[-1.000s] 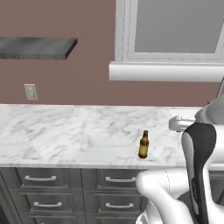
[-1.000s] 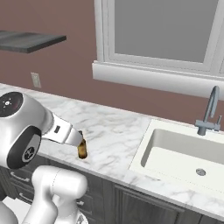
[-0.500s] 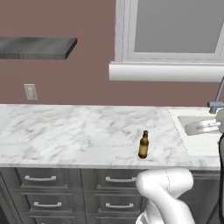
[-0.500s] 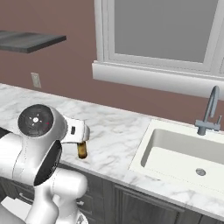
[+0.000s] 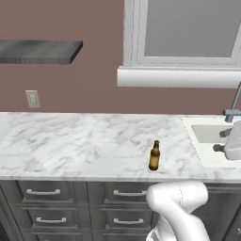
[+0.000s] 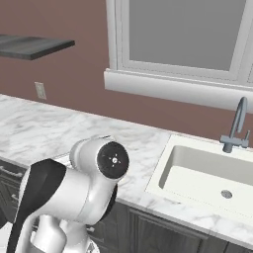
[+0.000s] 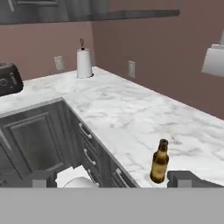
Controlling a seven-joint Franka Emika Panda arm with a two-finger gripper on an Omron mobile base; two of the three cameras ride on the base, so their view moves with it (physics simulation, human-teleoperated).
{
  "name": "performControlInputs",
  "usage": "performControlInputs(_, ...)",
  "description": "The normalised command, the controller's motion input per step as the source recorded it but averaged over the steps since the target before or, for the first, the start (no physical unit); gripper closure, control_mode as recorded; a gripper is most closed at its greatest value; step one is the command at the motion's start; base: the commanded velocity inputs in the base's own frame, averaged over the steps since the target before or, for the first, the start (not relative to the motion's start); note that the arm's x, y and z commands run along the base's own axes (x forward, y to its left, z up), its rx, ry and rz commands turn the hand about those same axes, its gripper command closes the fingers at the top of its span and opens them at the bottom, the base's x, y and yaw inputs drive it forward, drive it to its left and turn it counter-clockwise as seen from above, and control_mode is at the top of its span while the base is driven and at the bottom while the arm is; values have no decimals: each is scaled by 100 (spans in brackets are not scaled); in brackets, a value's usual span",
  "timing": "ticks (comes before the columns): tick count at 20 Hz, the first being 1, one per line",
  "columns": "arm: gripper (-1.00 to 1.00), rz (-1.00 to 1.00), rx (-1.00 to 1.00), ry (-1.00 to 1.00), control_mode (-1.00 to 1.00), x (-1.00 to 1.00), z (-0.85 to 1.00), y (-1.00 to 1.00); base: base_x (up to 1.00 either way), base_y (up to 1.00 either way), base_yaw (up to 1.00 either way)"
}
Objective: Place the drinks on the dining counter in a tight cluster.
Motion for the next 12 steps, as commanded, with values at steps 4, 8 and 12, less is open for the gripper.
performControlInputs(4, -100, 42, -3, -20, -100, 0, -45, -4, 0, 0, 0)
performControlInputs(8, -100, 32, -4, -31, -100, 14, -48, 3, 0, 0, 0)
performControlInputs(12, -100, 16, 0, -20, -100, 39, -38, 3, 0, 0, 0)
